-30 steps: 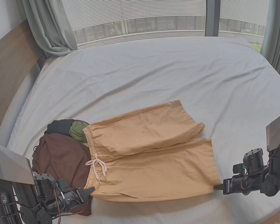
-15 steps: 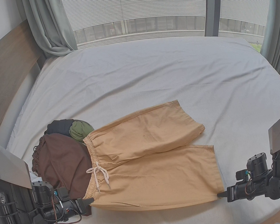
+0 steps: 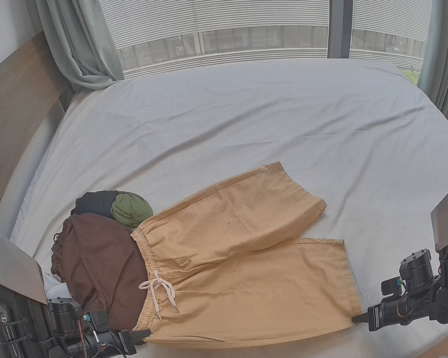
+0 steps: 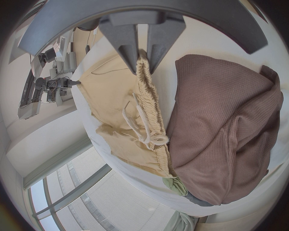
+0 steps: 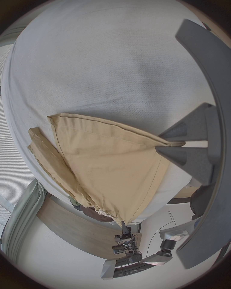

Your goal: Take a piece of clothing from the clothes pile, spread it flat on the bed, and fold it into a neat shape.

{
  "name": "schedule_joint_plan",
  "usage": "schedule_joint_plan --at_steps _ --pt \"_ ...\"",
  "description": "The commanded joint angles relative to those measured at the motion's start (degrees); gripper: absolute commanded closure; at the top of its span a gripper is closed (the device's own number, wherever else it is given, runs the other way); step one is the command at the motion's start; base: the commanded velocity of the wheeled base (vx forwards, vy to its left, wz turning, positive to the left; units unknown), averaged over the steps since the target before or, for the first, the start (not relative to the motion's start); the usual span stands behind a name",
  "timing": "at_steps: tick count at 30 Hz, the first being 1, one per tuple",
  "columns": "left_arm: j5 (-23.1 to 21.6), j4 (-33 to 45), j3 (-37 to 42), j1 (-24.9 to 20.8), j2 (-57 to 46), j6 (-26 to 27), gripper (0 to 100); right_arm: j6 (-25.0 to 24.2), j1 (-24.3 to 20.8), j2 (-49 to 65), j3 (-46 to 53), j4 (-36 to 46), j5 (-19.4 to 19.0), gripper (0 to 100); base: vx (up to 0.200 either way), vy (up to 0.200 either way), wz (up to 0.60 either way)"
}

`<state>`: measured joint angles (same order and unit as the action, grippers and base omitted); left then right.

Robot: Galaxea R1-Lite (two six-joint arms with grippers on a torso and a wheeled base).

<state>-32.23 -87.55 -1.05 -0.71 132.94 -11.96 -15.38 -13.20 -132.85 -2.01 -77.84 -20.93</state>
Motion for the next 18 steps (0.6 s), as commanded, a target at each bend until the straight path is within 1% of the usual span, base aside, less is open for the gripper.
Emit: schedule_joint_plan --at_steps 1,2,5,8,10,13,15,18 --pt "-0.6 1.2 1.0 0.0 0.4 0.5 100 0.1 -0.2 -0.2 1.4 -1.0 0.0 100 0.000 0.000 0.00" --pt "-0.6 1.2 0.9 0.0 0.5 0.5 100 0.1 0.1 -1.0 2.0 -3.0 0.0 100 0.000 0.000 0.00" --pt "-0.6 0.5 1.0 0.0 1.4 0.6 100 -0.1 0.3 -1.0 2.0 -3.7 -0.4 100 0.000 0.000 0.00" --pt "-0.7 -1.2 0.6 0.1 2.1 0.5 100 -0.7 0.2 -1.9 2.0 -6.7 -1.1 100 0.000 0.000 0.00" --pt "-1.3 -1.5 -0.3 0.3 1.9 0.2 100 -1.5 0.1 -3.1 1.9 -11.2 -1.5 100 0.000 0.000 0.00" --pt "-1.3 -1.5 -1.5 0.5 1.4 0.0 100 -2.1 -0.1 -1.3 1.2 -10.7 -1.6 100 0.000 0.000 0.00" --pt "-1.3 -1.5 -2.6 0.6 0.6 -0.6 100 -2.7 -0.2 2.0 0.8 -10.6 -1.6 100 0.000 0.000 0.00" --pt "-1.3 -1.5 -4.0 0.3 -0.9 -2.6 100 -4.5 -0.2 5.0 -0.6 -10.6 -1.5 100 0.000 0.000 0.00"
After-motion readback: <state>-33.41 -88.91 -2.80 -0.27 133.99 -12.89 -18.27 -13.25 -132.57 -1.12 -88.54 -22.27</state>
